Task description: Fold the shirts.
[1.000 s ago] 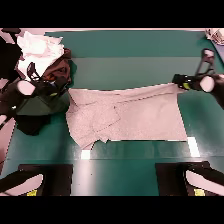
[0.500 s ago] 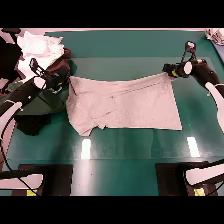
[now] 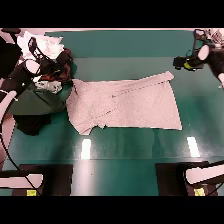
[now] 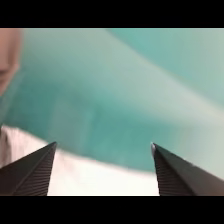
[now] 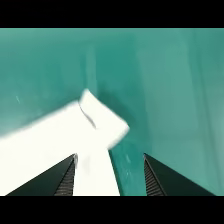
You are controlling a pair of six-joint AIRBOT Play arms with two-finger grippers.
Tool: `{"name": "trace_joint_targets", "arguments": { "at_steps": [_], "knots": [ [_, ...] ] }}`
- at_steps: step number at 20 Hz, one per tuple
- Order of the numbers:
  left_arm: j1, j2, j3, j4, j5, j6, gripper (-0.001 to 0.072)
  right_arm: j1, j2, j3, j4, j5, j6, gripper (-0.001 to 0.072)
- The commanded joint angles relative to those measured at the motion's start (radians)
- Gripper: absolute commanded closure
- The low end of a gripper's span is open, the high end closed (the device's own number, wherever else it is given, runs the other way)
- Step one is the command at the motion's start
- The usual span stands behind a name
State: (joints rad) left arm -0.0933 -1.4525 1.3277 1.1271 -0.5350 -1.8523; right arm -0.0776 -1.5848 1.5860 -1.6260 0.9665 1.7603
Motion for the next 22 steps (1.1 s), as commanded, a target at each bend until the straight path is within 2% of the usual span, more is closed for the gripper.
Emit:
{"name": "trace_joint_targets", "arguments": {
  "at_steps": [1, 3, 5, 6, 7, 12, 14, 22],
  "knots": [
    [0.000, -0.002, 0.059, 0.118, -0.374, 0.082, 0.0010, -0.072, 0.123, -0.133, 0.204, 0.076, -0.137, 0.0226],
    [0.000, -0.004, 0.059, 0.170, -0.526, 0.139, 0.0010, -0.106, 0.206, -0.275, 0.267, 0.071, -0.172, 0.0226],
    [0.000, -0.004, 0.059, 0.179, -0.555, 0.160, 0.0011, -0.127, 0.278, -0.394, 0.301, 0.039, -0.209, 0.0225],
    [0.000, -0.006, 0.059, 0.172, -0.557, 0.159, 0.0055, -0.127, 0.309, -0.438, 0.299, 0.032, -0.210, 0.0225],
    [0.000, -0.012, 0.059, 0.152, -0.555, 0.159, 0.0110, -0.127, 0.340, -0.477, 0.300, 0.027, -0.210, 0.0225],
    [0.000, -0.093, 0.059, 0.035, -0.522, 0.166, 0.0108, -0.089, 0.487, -0.631, 0.300, -0.014, -0.217, 0.0226],
    [0.000, -0.140, 0.060, -0.010, -0.511, 0.200, 0.0109, -0.067, 0.534, -0.665, 0.299, -0.018, -0.217, 0.0225],
    [0.000, -0.220, 0.059, -0.007, -0.372, 0.211, 0.0111, -0.076, 0.660, -0.738, 0.299, -0.024, -0.217, 0.0226]
  ]
}}
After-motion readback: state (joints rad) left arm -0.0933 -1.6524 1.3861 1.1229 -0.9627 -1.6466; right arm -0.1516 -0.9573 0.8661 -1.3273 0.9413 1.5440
